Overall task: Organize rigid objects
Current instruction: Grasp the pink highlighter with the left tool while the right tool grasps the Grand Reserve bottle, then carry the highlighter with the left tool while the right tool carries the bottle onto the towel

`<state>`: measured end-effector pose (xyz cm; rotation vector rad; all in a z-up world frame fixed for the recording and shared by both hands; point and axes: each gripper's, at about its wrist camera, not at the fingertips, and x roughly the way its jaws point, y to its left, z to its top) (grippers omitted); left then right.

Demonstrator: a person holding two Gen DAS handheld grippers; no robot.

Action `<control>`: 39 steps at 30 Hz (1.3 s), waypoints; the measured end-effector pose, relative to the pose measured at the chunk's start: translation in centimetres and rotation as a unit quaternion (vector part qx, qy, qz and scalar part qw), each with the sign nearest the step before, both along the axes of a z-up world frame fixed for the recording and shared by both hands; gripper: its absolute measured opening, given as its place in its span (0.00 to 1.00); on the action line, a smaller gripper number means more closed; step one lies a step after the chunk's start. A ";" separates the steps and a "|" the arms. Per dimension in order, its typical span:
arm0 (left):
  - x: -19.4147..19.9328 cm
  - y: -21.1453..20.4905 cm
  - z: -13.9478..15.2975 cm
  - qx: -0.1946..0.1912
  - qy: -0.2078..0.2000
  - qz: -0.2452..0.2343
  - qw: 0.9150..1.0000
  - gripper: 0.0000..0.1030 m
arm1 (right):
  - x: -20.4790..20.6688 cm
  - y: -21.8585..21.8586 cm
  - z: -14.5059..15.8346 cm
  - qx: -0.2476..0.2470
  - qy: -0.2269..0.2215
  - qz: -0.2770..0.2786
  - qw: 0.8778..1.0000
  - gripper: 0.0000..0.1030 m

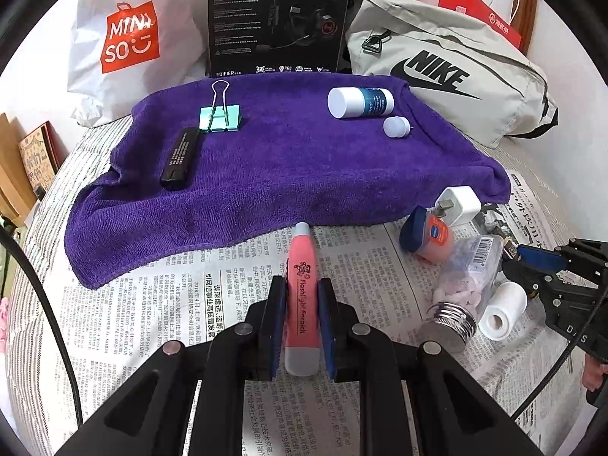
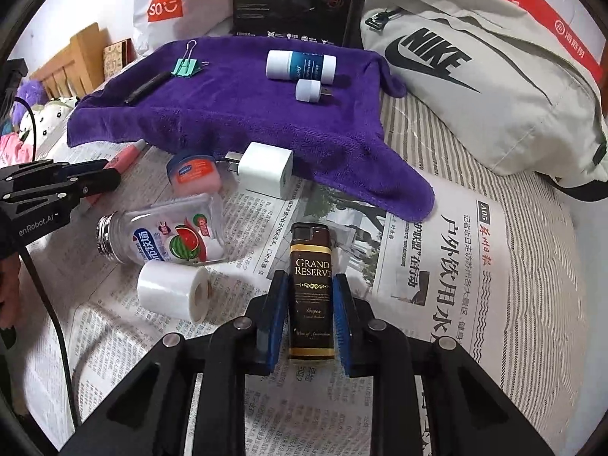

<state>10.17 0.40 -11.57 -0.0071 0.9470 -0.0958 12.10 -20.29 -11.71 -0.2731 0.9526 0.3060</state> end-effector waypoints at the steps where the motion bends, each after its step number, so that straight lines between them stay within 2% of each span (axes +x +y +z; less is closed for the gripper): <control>1: 0.0 0.0 0.0 0.001 0.000 0.000 1.000 0.16 | 0.1 -0.3 0.0 0.011 0.002 -0.002 1.000 0.23; 4: 0.0 0.1 0.0 -0.003 0.000 0.000 1.000 0.16 | 0.1 -0.9 0.0 0.032 0.007 -0.007 0.999 0.23; 9: -0.3 0.1 0.1 -0.008 0.010 -0.006 1.000 0.16 | 0.0 -0.7 0.2 0.033 0.023 0.001 0.999 0.22; 13: -0.4 0.0 0.0 -0.006 0.005 -0.004 1.000 0.16 | -0.2 -0.5 0.0 0.033 0.014 -0.002 0.999 0.22; 18: -0.6 1.2 0.3 -0.042 0.020 0.000 0.999 0.16 | 0.1 -0.8 0.5 0.046 0.030 0.000 0.999 0.22; 22: -0.8 1.8 0.4 -0.038 0.022 0.007 0.999 0.16 | -0.5 -1.1 1.2 0.060 0.025 0.007 0.998 0.22; 29: -1.4 3.2 1.3 -0.061 0.021 0.011 0.998 0.16 | -0.6 -1.5 2.5 0.077 0.017 0.014 0.997 0.22; 33: -1.7 3.5 2.3 -0.050 0.017 0.010 0.999 0.16 | -0.1 -1.3 3.7 0.089 0.010 0.020 0.996 0.22; 39: -1.2 4.2 4.1 -0.066 0.007 0.005 0.998 0.16 | 1.8 -0.4 5.9 0.098 -0.009 0.032 0.995 0.22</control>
